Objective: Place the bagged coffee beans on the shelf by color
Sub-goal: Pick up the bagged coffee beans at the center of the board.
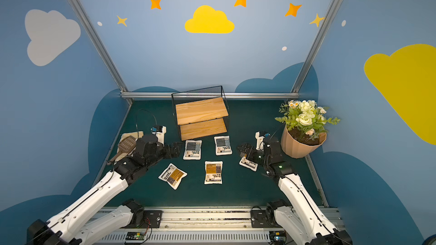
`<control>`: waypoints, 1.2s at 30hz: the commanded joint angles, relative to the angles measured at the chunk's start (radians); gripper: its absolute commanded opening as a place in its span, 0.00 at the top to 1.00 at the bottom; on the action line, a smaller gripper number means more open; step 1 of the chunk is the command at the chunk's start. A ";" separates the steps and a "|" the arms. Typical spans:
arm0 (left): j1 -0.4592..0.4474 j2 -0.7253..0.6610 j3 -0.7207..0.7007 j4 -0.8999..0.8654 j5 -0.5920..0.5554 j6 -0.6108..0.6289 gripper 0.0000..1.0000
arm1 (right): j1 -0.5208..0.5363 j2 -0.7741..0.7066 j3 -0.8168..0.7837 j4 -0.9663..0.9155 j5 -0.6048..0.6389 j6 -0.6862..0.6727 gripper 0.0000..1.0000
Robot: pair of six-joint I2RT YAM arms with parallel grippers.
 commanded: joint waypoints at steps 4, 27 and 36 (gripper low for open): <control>-0.126 0.158 0.030 -0.094 0.177 -0.092 0.00 | 0.162 0.066 -0.043 0.016 -0.120 0.103 0.02; -0.287 0.556 0.181 -0.138 0.004 0.032 0.00 | 0.422 0.313 -0.124 0.150 -0.137 0.169 0.04; -0.301 0.666 0.238 -0.109 -0.002 0.062 0.00 | 0.420 0.404 -0.129 0.209 -0.136 0.165 0.07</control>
